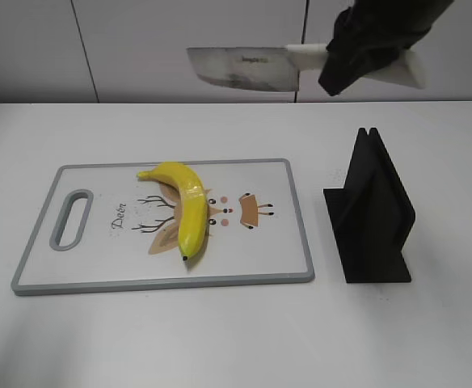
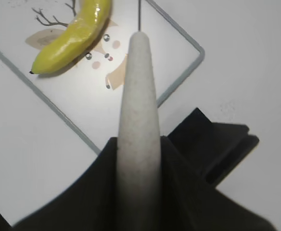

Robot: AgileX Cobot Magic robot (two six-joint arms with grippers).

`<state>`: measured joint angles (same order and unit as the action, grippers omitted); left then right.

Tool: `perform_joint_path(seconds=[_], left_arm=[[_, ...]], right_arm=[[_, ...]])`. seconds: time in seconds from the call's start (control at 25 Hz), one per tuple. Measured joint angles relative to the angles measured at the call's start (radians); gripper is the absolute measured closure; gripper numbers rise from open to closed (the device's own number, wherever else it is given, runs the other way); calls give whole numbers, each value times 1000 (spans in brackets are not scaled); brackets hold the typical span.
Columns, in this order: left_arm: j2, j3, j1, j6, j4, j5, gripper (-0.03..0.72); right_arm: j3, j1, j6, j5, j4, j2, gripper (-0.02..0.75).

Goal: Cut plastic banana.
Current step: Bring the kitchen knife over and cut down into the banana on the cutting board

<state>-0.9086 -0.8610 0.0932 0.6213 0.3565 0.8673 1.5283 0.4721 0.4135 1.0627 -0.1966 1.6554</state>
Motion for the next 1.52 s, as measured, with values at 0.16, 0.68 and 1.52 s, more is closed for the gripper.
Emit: perform_joint_path(seconds=[0.16,0.68,1.52], left_arm=[[-211,-156,20,176,55,91,135],[-661,-531,260,558,10,124,135],[-936,-627,270,576,-33,34,609]], right_arm=[[36,0,269,5,-65,63,565],[88,-1,865,-6,-274,194,565],[158,-85,975,-14,-437,332,565]])
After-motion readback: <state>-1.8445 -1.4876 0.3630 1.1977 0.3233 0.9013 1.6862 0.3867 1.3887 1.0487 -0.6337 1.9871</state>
